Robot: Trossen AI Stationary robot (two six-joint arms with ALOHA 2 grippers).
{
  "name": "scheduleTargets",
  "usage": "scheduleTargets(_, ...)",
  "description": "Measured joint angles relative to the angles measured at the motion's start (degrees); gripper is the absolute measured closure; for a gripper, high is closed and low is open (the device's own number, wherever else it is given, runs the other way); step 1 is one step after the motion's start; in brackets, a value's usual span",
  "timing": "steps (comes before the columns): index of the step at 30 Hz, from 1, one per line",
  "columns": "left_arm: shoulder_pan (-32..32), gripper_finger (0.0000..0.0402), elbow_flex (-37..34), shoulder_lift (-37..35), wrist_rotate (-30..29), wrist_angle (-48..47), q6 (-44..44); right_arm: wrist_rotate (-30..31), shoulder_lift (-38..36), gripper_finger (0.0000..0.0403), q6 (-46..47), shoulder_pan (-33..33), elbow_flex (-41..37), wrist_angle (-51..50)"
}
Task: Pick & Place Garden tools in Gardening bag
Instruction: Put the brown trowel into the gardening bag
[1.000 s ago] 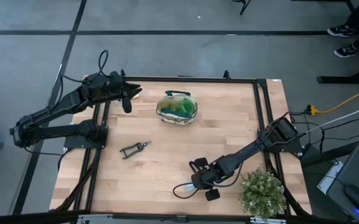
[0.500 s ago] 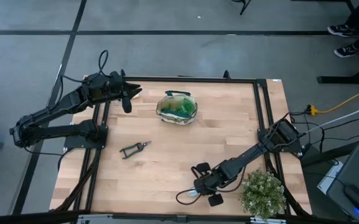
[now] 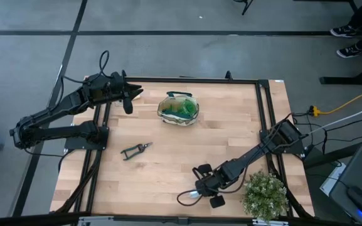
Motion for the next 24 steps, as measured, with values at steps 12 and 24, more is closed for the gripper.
scheduleTargets(12,0.0,0.0316,0.0,0.0,0.0,0.0,0.0,0.4,-0.7,0.0333,-4.3,-6.1,-0.1,-1.5)
scheduleTargets(24,0.0,0.0315,0.0,0.0,0.0,0.0,0.0,0.4,-1.5,0.0334,-7.4,-18.4,-0.1,-4.6)
